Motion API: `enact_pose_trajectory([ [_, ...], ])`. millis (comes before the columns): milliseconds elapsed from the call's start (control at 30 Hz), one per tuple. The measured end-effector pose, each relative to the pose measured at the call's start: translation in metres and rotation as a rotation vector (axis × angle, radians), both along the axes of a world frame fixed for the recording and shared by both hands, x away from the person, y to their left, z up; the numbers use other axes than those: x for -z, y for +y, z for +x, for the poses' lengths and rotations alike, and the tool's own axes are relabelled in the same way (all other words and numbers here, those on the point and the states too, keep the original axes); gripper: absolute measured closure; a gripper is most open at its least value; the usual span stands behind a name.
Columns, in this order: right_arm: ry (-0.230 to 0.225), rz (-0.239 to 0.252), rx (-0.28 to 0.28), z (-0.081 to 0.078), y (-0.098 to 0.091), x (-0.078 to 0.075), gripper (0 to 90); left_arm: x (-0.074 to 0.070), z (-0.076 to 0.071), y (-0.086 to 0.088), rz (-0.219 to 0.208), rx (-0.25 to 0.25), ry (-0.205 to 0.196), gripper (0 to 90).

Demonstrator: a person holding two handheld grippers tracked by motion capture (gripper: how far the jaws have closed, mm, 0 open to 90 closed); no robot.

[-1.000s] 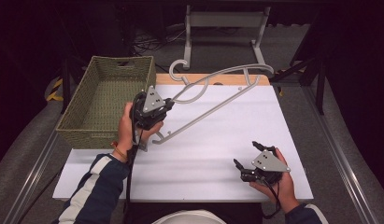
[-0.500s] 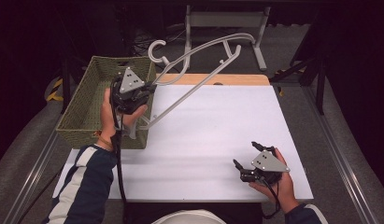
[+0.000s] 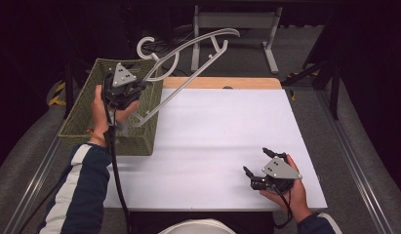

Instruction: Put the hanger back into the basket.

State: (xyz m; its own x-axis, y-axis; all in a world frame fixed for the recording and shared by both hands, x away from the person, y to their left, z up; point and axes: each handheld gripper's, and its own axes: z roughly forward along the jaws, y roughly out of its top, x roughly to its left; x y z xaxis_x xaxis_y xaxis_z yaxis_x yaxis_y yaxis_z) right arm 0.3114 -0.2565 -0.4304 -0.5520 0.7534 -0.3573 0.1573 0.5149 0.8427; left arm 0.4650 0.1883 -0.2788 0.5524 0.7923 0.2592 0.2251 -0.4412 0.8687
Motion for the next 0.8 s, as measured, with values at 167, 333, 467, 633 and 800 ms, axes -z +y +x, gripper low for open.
enact_pose_trajectory([
  [167,0.003,0.000,0.001,0.000,0.001,0.000,15.3,0.005,0.009,0.019,-0.021,-0.042,0.014,81.7],
  [333,0.011,-0.007,0.001,0.001,0.001,0.002,15.3,0.008,0.015,0.035,-0.029,-0.068,0.022,81.7],
  [467,0.013,-0.008,0.002,0.001,0.002,0.003,15.3,0.013,0.021,0.047,-0.031,-0.089,0.034,81.7],
  [633,0.018,-0.009,0.002,0.002,0.002,0.003,15.3,0.020,0.027,0.059,0.006,-0.118,0.047,81.6],
  [800,0.020,-0.014,0.000,0.002,0.003,0.004,15.3,0.030,0.030,0.072,0.034,-0.141,0.068,81.7],
])
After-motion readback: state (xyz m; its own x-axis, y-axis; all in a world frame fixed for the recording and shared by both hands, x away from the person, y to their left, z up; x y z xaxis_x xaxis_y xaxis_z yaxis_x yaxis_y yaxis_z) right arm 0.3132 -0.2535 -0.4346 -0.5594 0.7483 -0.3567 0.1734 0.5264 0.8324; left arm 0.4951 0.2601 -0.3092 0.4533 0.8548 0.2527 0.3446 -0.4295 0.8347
